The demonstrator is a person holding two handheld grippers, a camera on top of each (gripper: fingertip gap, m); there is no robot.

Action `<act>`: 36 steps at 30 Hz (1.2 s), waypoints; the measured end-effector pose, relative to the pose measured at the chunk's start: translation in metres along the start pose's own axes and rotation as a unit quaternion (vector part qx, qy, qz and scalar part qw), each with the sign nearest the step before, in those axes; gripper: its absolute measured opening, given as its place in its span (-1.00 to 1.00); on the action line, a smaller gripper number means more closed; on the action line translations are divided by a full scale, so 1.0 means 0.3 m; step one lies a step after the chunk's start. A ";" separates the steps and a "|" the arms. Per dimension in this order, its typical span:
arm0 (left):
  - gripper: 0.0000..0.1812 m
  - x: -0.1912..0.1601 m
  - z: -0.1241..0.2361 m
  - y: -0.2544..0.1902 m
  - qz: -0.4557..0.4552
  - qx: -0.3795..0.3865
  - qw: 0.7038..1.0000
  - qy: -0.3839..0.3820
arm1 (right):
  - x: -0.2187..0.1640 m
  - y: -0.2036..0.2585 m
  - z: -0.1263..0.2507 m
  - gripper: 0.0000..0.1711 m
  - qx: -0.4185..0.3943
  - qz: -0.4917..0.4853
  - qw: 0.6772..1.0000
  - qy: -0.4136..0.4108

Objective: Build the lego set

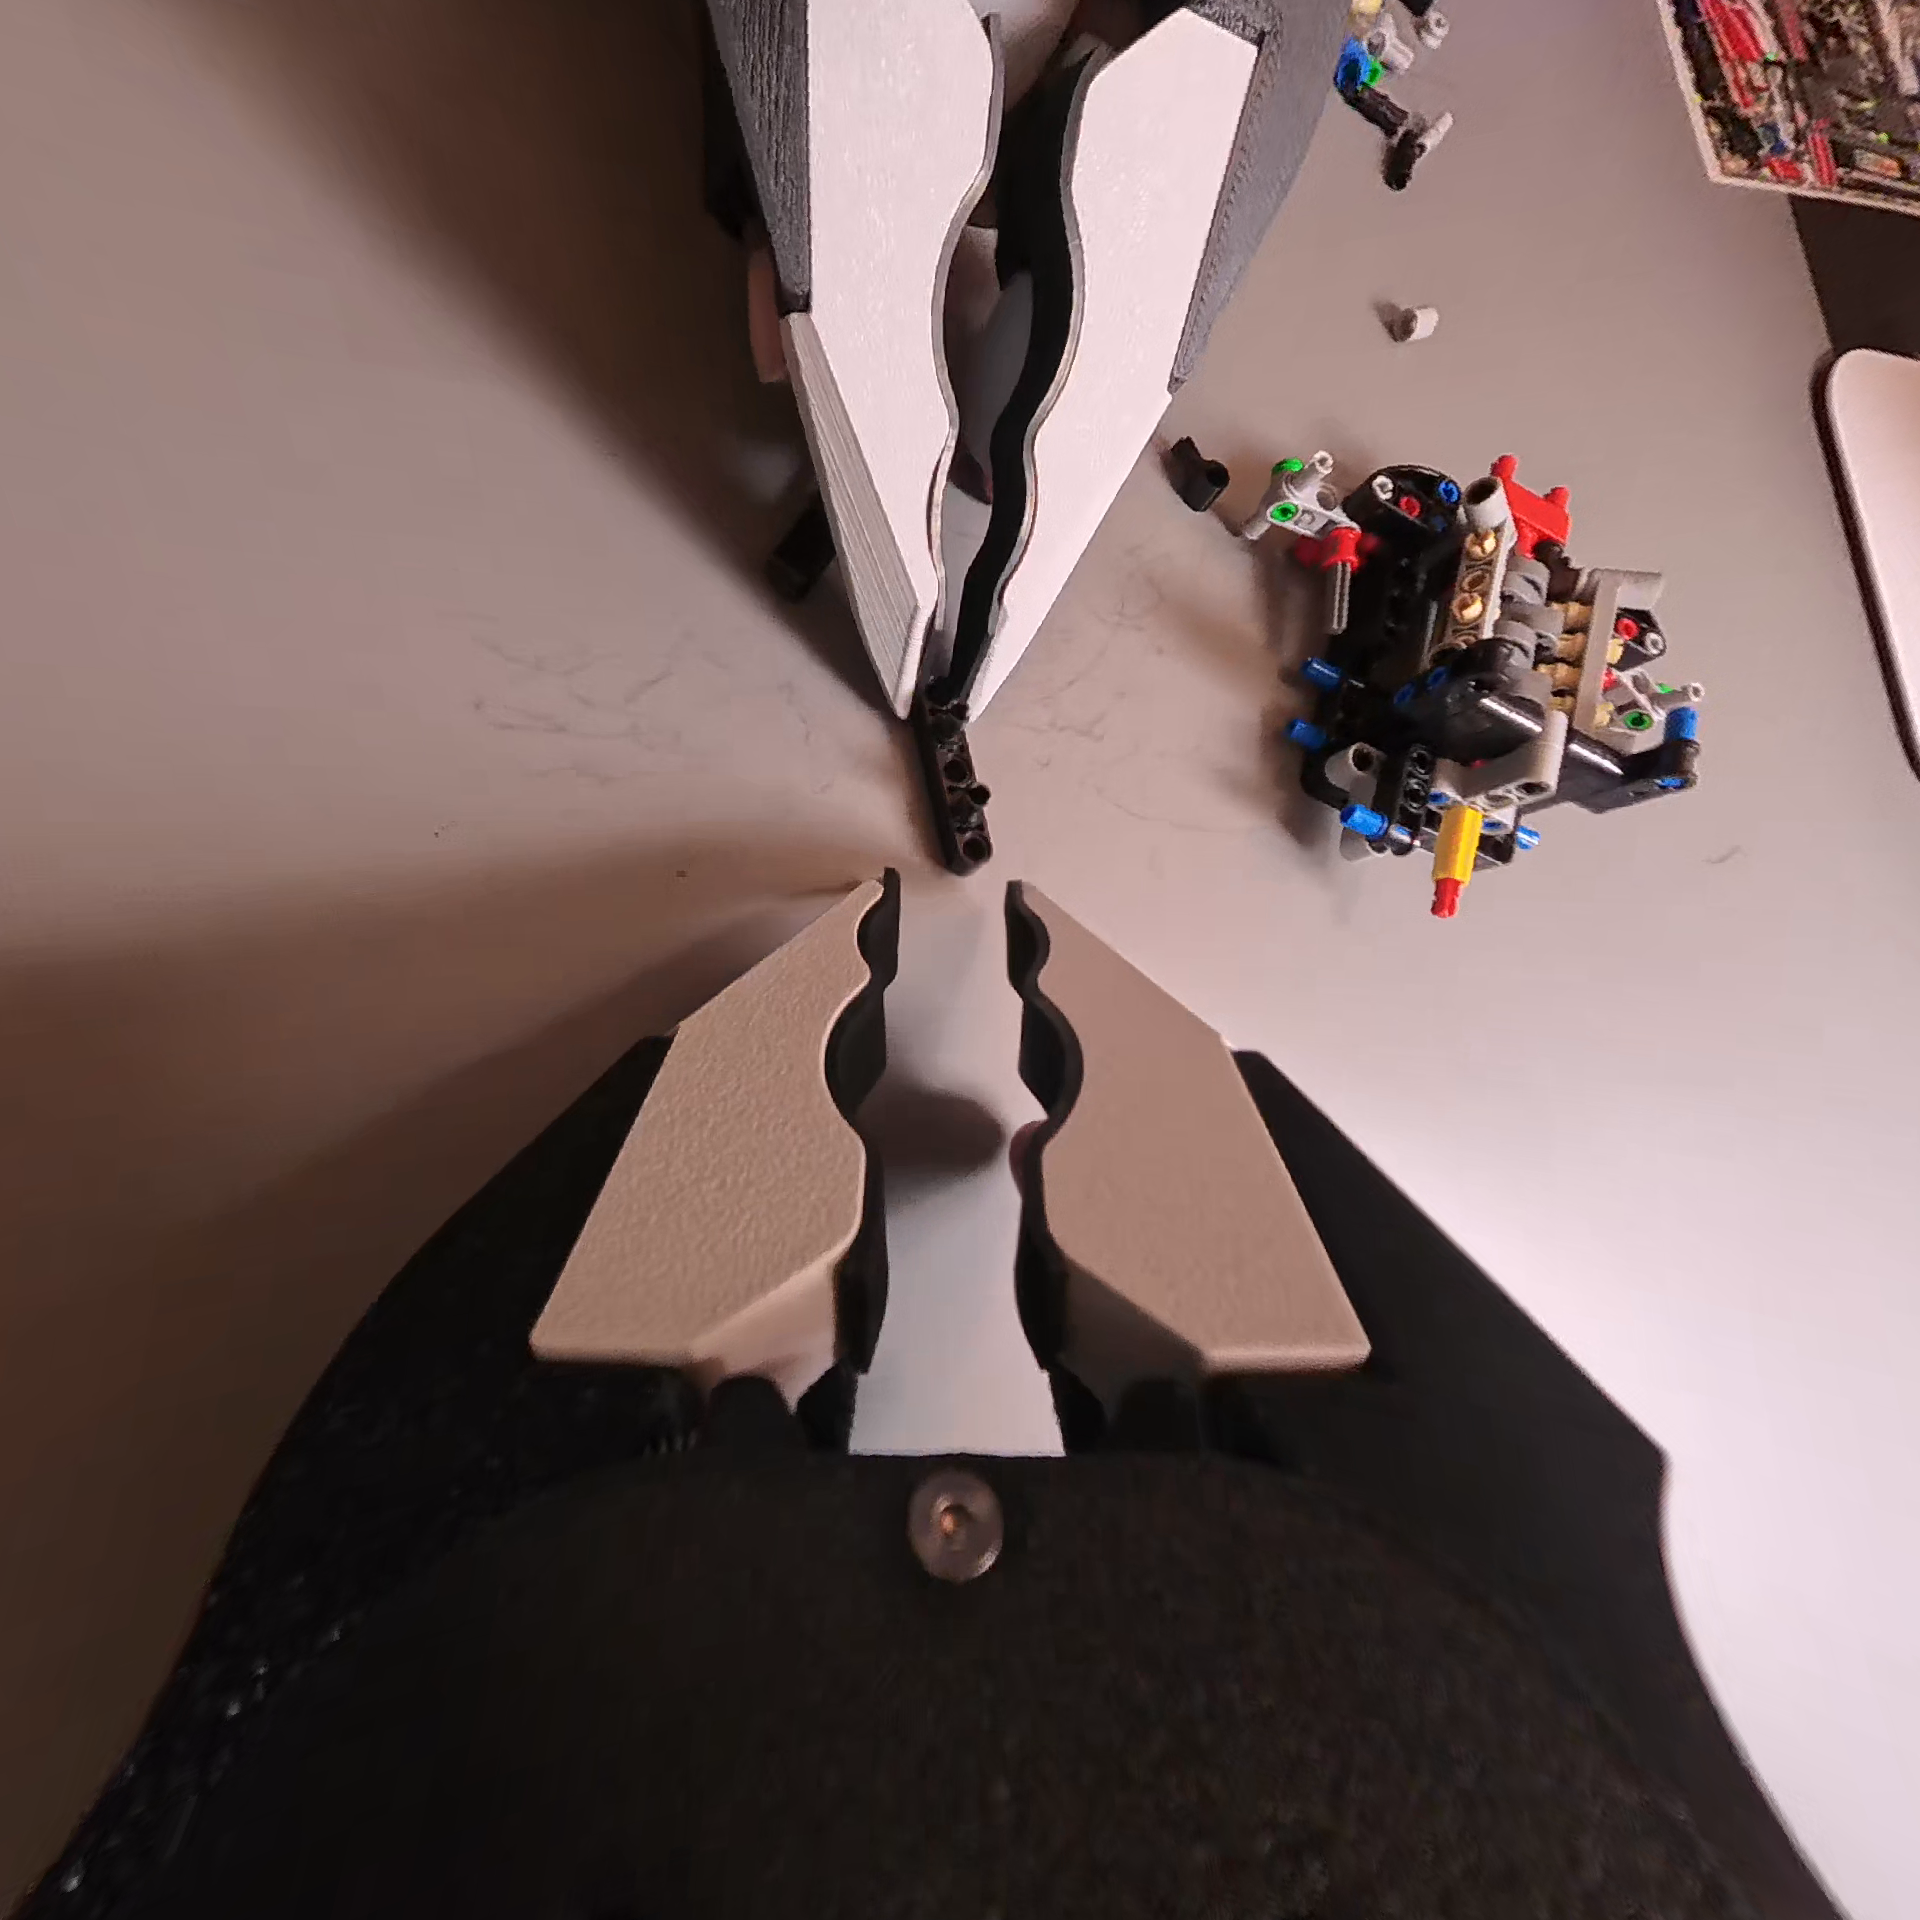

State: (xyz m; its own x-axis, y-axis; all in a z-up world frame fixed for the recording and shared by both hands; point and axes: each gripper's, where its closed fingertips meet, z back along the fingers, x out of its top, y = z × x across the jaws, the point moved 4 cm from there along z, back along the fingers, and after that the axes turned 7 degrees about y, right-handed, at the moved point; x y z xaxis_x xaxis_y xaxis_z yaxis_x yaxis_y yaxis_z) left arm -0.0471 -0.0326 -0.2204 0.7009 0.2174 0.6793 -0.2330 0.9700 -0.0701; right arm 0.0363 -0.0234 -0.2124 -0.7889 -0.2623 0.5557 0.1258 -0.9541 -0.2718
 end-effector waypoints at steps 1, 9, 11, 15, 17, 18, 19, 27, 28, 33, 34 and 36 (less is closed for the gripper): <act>-0.93 0.000 0.000 0.000 0.000 0.000 1.000 0.000 | 0.004 -0.002 -0.006 -0.79 0.006 0.001 1.000 -0.004; -0.93 0.000 0.000 0.008 0.011 0.000 1.000 0.000 | 0.013 -0.034 -0.033 -0.93 0.041 0.013 0.999 -0.002; -0.92 -0.001 0.001 0.011 0.012 0.003 1.000 -0.001 | 0.012 -0.035 -0.033 -0.93 0.045 0.009 0.999 -0.005; -0.93 -0.004 0.005 0.015 0.009 0.011 1.000 0.000 | 0.010 -0.029 0.002 -0.86 0.075 -0.014 0.997 -0.033; -0.93 -0.005 0.006 0.018 0.008 0.014 1.000 -0.001 | -0.011 -0.042 0.038 -0.78 0.093 -0.037 0.994 -0.040; -0.92 -0.006 0.008 0.019 0.009 0.016 1.000 -0.001 | -0.025 -0.060 0.051 -0.78 0.083 -0.047 0.995 -0.041; -0.91 -0.008 0.010 0.023 0.010 0.019 1.000 -0.001 | -0.042 -0.078 0.059 -0.79 0.071 -0.054 0.995 -0.041; -0.79 -0.013 0.076 0.055 0.023 0.049 0.997 -0.056 | -0.072 -0.096 0.029 -0.75 0.053 -0.066 0.996 -0.030; -0.78 -0.018 0.088 0.055 0.021 0.051 0.997 -0.061 | -0.072 -0.095 0.024 -0.75 0.052 -0.066 0.996 -0.028; -0.73 -0.056 0.197 0.046 0.013 0.043 0.996 -0.080 | -0.068 -0.094 0.026 -0.74 0.042 -0.061 0.997 -0.038; -0.69 -0.069 0.217 0.039 0.016 0.033 0.996 -0.080 | -0.068 -0.092 0.027 -0.74 0.042 -0.060 0.997 -0.039; -0.64 -0.104 0.232 0.025 0.020 0.015 0.997 -0.069 | -0.068 -0.092 0.026 -0.74 0.040 -0.058 0.997 -0.037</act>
State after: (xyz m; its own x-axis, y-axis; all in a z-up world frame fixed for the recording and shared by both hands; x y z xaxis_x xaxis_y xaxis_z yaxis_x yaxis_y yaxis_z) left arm -0.1175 -0.0397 -0.1912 0.5925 0.2366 0.7700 -0.2807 0.9566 -0.0780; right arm 0.0538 0.0072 -0.2101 -0.7547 -0.1574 0.6370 0.0867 -0.9862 -0.1410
